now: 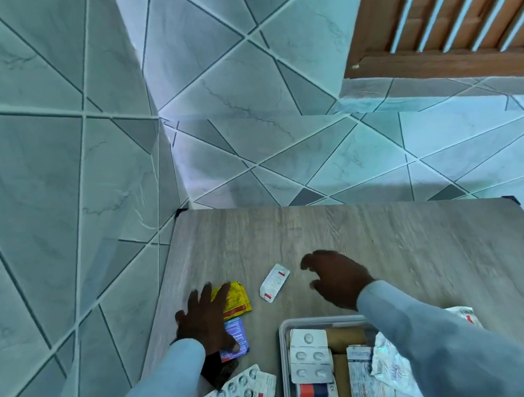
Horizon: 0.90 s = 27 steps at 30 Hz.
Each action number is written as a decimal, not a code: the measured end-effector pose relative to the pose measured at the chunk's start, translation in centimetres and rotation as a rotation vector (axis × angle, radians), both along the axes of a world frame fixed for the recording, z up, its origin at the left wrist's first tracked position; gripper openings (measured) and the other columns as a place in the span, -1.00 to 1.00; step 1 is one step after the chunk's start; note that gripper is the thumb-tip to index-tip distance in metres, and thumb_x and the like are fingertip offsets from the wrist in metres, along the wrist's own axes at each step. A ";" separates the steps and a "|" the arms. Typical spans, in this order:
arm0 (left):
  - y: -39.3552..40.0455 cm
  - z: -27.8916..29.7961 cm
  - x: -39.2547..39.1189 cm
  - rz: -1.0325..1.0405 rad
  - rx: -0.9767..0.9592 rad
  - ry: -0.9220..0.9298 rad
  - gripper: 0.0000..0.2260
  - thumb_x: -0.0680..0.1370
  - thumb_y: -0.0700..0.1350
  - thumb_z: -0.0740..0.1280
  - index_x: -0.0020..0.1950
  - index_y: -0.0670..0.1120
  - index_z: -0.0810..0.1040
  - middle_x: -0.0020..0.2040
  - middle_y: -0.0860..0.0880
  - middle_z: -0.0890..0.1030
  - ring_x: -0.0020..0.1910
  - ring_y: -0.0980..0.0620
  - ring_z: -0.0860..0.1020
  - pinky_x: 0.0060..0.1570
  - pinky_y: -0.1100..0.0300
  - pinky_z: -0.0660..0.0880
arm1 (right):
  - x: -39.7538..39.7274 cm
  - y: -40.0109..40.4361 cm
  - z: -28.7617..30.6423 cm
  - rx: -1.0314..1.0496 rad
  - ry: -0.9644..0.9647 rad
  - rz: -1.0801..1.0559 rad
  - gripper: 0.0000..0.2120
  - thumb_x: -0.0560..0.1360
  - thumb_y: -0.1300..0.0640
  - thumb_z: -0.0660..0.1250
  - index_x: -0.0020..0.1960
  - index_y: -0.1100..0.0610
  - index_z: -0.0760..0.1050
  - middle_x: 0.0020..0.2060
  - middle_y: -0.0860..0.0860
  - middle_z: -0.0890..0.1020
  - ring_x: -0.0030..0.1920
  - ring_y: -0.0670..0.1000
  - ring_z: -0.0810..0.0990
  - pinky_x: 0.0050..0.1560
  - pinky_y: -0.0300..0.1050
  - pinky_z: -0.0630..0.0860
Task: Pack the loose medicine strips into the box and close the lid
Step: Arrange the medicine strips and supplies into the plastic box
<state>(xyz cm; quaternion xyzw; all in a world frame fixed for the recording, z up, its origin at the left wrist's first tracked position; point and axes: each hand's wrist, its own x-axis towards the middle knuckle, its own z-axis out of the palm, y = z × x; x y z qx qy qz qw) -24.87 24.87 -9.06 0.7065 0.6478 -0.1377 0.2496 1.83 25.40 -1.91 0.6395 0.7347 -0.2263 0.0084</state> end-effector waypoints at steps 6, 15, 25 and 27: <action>0.8 -0.1 -0.3 0.106 0.066 -0.161 -0.05 0.26 -0.08 0.55 0.50 0.11 0.06 0.33 -0.08 0.33 0.31 -0.18 0.34 0.23 -0.14 0.39 | -4.7 3.4 -2.4 -0.098 -0.121 0.163 -0.35 0.48 0.32 0.22 0.49 -0.02 0.13 0.49 0.02 0.22 0.45 0.13 0.21 0.39 0.08 0.23; 0.2 -1.2 -0.7 0.375 0.079 -0.466 -0.39 0.20 -0.26 0.55 0.16 0.01 0.40 0.08 -0.08 0.44 -0.01 -0.10 0.52 -0.02 0.07 0.52 | -6.0 3.6 -6.7 -0.002 -0.322 0.262 -0.54 0.46 0.22 0.24 0.34 0.06 0.28 0.28 0.14 0.40 0.25 0.21 0.36 0.24 0.16 0.30; 0.3 1.1 -1.1 0.537 0.166 -0.630 -0.81 0.27 -0.29 0.49 -0.26 -0.11 0.52 -0.33 -0.02 0.54 -0.27 -0.05 0.54 -0.40 0.25 0.35 | -2.4 2.7 -3.5 -0.012 0.162 -0.150 -0.86 0.48 0.22 0.18 -0.15 0.07 0.49 -0.16 0.08 0.60 -0.11 0.15 0.56 -0.08 -0.06 0.46; 0.6 2.6 -1.0 0.591 0.200 -0.694 -0.85 0.20 -0.21 0.48 -0.38 -0.11 0.51 -0.41 -0.04 0.54 -0.38 -0.01 0.50 -0.38 0.22 0.37 | -0.6 1.6 -2.0 0.054 0.318 -0.223 -0.87 0.49 0.23 0.22 -0.20 0.14 0.50 -0.25 0.08 0.58 -0.21 0.11 0.53 -0.27 -0.17 0.38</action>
